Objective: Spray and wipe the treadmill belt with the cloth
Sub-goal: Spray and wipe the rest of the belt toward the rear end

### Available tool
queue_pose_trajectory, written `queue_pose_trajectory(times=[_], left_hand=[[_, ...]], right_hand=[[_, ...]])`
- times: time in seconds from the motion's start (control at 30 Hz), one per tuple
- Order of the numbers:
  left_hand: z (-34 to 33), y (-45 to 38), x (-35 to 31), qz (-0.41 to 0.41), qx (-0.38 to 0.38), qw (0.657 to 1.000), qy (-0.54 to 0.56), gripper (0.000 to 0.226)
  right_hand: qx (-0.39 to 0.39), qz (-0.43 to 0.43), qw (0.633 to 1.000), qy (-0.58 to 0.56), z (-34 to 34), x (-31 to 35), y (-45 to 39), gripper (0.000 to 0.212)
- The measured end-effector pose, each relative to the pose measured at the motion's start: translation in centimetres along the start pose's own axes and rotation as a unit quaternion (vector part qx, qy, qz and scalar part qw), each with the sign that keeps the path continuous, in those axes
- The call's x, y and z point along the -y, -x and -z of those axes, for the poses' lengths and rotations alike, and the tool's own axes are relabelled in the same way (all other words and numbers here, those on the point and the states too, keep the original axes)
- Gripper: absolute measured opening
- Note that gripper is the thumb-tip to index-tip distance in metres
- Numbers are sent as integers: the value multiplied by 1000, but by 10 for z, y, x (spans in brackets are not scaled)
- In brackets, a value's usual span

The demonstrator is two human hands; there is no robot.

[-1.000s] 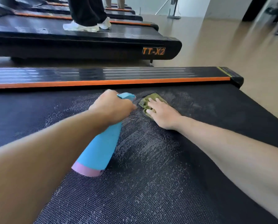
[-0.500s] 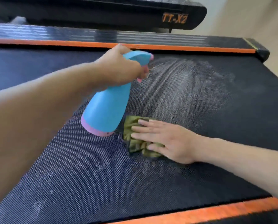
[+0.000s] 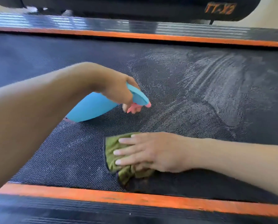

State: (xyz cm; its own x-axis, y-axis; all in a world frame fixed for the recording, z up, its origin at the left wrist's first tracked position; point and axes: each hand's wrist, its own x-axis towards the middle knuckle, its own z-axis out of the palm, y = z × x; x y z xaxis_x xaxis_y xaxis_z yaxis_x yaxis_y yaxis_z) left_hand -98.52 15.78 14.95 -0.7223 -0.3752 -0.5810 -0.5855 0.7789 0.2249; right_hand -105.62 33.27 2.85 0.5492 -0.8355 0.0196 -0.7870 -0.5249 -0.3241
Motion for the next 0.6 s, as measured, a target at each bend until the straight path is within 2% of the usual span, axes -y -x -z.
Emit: queue_pose_trajectory(times=[0.1,0.13,0.17,0.3,0.43,0.5,0.6], left_hand=[[-3,-7,5,37,-51,998,17,35],[-4,-7,6,41,-60,997,26,34],[-4,-9,7,43,-64,996,33,31],[-1,-9,8,36,-70,995,54,19],[2,-13,-2,13,-87,994,68,18],[1,-15,-9,-3,-90,993,82,21],[1,-19,-21,-38,-118,987,105,21]], right_hand=[[-55,-149,987,8,14,-41,-15,47],[-59,-161,985,7,12,-41,-24,46],[-64,-142,988,8,7,-33,-31,45],[-29,37,998,38,-25,29,-37,39],[-8,56,998,29,-15,28,-17,41],[-1,12,1000,17,-8,12,0,42],[-10,-138,990,0,4,-25,54,46]])
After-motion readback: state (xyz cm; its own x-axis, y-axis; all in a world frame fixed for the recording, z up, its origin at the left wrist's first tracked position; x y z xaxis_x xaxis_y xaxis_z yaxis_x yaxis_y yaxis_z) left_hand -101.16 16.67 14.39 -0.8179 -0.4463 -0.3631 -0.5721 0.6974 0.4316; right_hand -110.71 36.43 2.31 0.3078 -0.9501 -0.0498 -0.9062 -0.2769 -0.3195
